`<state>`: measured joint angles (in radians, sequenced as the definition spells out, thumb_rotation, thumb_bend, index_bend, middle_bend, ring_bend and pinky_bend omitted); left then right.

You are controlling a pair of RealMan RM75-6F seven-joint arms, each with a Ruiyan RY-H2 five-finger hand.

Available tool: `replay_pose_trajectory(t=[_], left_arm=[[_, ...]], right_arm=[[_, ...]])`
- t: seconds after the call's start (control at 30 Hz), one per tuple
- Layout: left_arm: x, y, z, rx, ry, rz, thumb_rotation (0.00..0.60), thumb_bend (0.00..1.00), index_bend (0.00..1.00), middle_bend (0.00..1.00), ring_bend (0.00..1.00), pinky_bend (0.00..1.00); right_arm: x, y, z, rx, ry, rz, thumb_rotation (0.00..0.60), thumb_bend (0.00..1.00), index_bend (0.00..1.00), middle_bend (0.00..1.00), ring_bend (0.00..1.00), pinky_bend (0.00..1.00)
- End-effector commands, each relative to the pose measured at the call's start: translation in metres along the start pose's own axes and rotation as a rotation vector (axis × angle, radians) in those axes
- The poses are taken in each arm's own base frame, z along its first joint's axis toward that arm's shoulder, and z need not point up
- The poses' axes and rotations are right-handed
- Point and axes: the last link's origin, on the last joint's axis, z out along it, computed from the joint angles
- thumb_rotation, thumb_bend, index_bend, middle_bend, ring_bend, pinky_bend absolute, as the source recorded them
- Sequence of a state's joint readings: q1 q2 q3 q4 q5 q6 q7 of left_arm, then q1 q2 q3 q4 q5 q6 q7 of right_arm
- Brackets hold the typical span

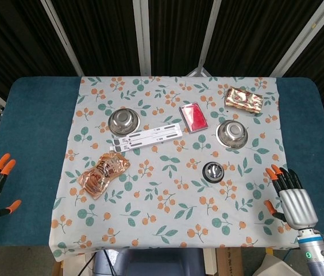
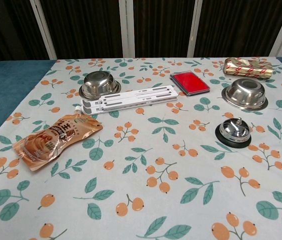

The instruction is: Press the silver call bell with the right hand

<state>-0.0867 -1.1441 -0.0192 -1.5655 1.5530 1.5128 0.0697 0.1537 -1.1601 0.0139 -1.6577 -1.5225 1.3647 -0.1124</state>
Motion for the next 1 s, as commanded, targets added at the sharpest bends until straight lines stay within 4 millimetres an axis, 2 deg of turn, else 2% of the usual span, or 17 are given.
replay_pose_trajectory(t=[0.03,0.2,0.63,0.7,0.77,0.87,1.0], left_arm=[[-0.001,0.001,-0.001,-0.001,-0.003,0.005,0.6,0.07,0.0,0.0,0.0,0.0],[-0.001,0.001,0.0,0.004,-0.001,0.004,0.6,0.07,0.0,0.0,0.0,0.0],[-0.002,-0.001,0.002,0.016,-0.013,0.0,0.6,0.06,0.0,0.0,0.0,0.0],[-0.003,0.0,0.003,0.015,-0.015,-0.002,0.6,0.06,0.0,0.0,0.0,0.0],[-0.002,0.001,0.003,0.013,-0.015,-0.004,0.6,0.07,0.0,0.0,0.0,0.0],[-0.002,0.001,0.003,0.012,-0.017,-0.007,0.6,0.07,0.0,0.0,0.0,0.0],[-0.002,0.001,0.004,0.014,-0.02,-0.009,0.6,0.06,0.0,0.0,0.0,0.0]], right_arm=[[-0.001,-0.002,0.001,0.007,-0.009,0.006,0.6,0.4,0.0,0.0,0.0,0.0],[-0.005,-0.014,0.009,0.047,-0.033,0.013,0.6,0.4,0.0,0.0,0.0,0.0],[-0.026,-0.066,0.065,0.099,-0.112,0.054,0.6,0.4,0.0,0.0,0.0,0.0],[-0.03,-0.071,0.07,0.099,-0.121,0.054,0.6,0.43,0.0,0.0,0.0,0.0],[-0.034,-0.076,0.075,0.095,-0.134,0.056,0.6,0.52,0.0,0.0,0.0,0.0],[-0.039,-0.08,0.079,0.092,-0.143,0.059,0.6,0.61,0.0,0.0,0.0,0.0],[-0.045,-0.083,0.082,0.085,-0.161,0.046,0.6,0.62,0.0,0.0,0.0,0.0]])
